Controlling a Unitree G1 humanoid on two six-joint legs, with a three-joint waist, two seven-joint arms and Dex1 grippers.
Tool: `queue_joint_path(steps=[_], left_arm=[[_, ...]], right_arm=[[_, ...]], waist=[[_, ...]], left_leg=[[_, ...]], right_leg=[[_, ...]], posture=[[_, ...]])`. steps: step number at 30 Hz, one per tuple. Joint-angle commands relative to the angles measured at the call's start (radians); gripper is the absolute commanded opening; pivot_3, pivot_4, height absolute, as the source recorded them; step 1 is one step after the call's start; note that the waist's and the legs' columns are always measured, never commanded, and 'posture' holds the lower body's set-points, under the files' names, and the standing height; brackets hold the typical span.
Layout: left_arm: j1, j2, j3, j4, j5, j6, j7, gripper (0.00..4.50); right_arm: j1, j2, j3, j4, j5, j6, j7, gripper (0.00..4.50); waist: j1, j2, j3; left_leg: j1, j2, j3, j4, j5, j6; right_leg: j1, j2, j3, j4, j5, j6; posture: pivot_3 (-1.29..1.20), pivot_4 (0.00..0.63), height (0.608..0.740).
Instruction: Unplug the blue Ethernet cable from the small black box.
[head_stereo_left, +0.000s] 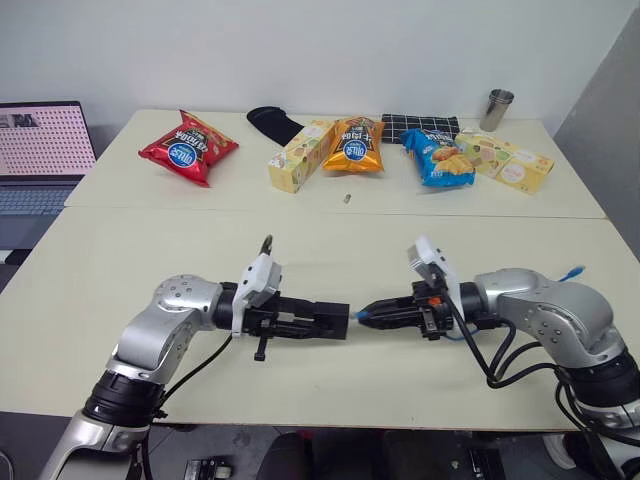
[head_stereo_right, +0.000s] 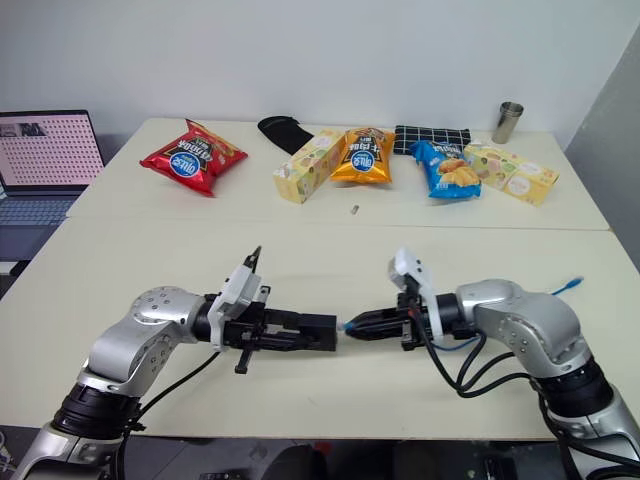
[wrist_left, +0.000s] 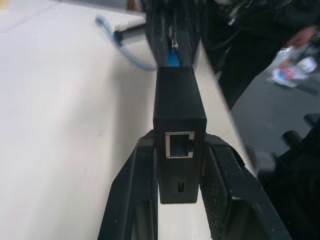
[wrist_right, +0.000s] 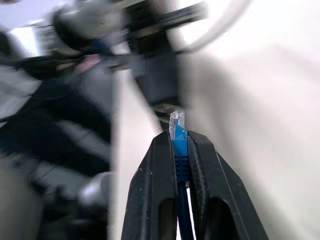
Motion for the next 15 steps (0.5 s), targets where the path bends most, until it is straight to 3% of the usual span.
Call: queue_joint_path(steps=[1, 6, 9, 11, 15], left_arm=[[0.009, 0.008, 0.073, 0.015, -0.007, -0.014, 0.041, 0.79], [0.020, -0.011, 0.105, 0.006, -0.005, 0.010, 0.119, 0.79], [0.010, -0.026, 0.105, 0.002, -0.002, 0.024, 0.153, 0.79], [-0.003, -0.048, 0.101, 0.001, 0.007, 0.031, 0.194, 0.79], [-0.023, -0.083, 0.107, 0.014, 0.032, 0.017, 0.266, 0.79]], right_arm=[[0.014, 0.017, -0.055, 0.007, -0.061, -0.095, -0.043, 0.04], [-0.085, 0.166, -0.010, 0.207, -0.379, -0.336, -0.358, 0.04], [-0.144, 0.228, -0.008, 0.315, -0.481, -0.397, -0.464, 0.04], [-0.179, 0.254, -0.017, 0.371, -0.512, -0.429, -0.484, 0.74], [-0.196, 0.256, -0.034, 0.362, -0.523, -0.438, -0.460, 1.69]], waist=[[0.000, 0.000, 0.000], [-0.003, 0.000, 0.000], [-0.003, 0.000, 0.000], [-0.001, 0.000, 0.000], [-0.002, 0.000, 0.000]], left_leg=[[0.000, 0.000, 0.000, 0.000, -0.001, 0.001], [0.000, 0.000, 0.001, 0.000, 0.000, 0.000], [0.000, 0.000, 0.002, 0.000, 0.001, -0.001], [-0.001, 0.000, 0.001, 0.000, 0.001, -0.001], [-0.002, 0.000, 0.002, 0.000, 0.001, -0.001]], right_leg=[[0.000, 0.000, -0.001, 0.000, 0.000, 0.000], [-0.001, 0.000, 0.001, 0.001, 0.000, 0.000], [-0.002, 0.000, 0.002, 0.003, 0.000, 0.000], [-0.004, 0.000, 0.001, 0.004, 0.000, 0.000], [-0.005, 0.000, 0.001, 0.009, 0.000, 0.000]], posture=[[0.00, 0.150, 0.740], [0.00, 0.150, 0.740], [0.00, 0.150, 0.740], [0.00, 0.150, 0.740], [0.00, 0.150, 0.740]])
